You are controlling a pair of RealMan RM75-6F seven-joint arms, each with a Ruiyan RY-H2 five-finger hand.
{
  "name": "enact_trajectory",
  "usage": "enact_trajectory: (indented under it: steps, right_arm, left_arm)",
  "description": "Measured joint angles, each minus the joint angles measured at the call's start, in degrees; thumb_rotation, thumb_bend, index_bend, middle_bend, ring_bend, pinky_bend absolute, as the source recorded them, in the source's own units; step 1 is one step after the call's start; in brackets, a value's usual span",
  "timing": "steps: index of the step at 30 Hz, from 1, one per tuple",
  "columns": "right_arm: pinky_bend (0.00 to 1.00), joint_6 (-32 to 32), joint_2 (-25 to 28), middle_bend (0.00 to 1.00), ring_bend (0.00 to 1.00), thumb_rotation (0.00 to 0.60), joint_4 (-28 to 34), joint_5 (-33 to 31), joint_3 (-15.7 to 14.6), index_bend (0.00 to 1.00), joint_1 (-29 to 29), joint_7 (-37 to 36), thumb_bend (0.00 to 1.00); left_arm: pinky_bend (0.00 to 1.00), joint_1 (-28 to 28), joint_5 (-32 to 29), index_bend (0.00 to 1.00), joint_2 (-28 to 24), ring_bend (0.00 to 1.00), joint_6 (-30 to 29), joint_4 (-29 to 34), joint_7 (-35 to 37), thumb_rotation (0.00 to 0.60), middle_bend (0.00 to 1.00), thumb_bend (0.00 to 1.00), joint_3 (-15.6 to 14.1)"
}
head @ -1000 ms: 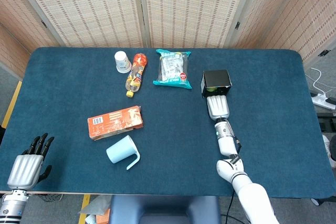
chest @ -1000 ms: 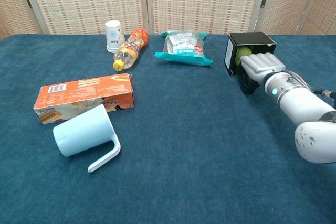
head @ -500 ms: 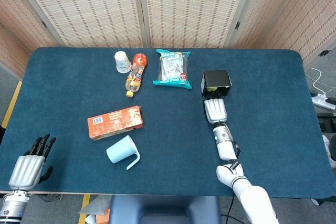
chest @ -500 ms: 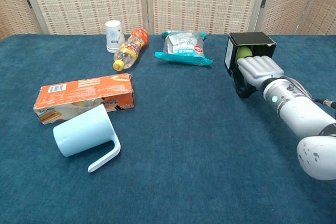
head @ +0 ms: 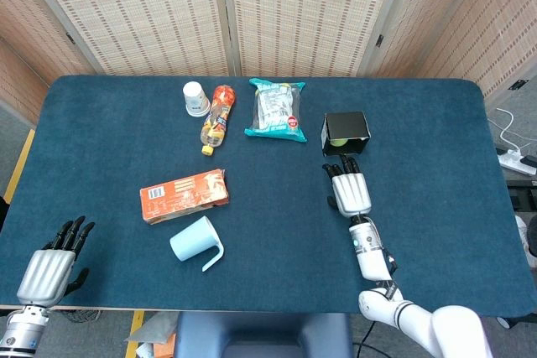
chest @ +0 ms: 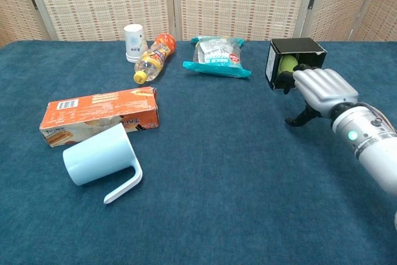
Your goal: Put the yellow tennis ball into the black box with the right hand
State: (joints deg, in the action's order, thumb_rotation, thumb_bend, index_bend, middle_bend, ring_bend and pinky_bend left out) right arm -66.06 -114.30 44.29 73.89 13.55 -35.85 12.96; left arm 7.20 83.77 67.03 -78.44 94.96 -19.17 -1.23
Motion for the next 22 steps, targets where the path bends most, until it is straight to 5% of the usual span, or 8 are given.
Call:
enact_trajectory:
  steps: [7,10,22]
  right_arm:
    - [0.14,-6.81,15.97,0.32,0.09,0.600,31.42,-0.35,-3.41,0.27,9.17,10.56,0.16]
    - [0.14,-11.49,22.44,0.31,0.09,0.600,39.06,0.56,-5.34,0.27,13.49,13.83,0.15]
    - [0.12,-17.49,27.51,0.22,0.06,0.600,42.71,4.85,-10.30,0.27,20.38,15.59,0.11]
  left_arm:
    - [0.44,-0.10,1.62,0.11,-0.60,0.09,-0.48,0.77,1.18,0.600,0.09,0.37,-0.60]
    - [0.44,-0.21,2.67,0.11,-0.92,0.09,-0.89,1.09,1.92,0.600,0.09,0.37,-0.94]
    - [0.44,-0.94,4.41,0.11,-1.65,0.09,-2.57,1.81,3.39,0.600,0.09,0.37,-1.39]
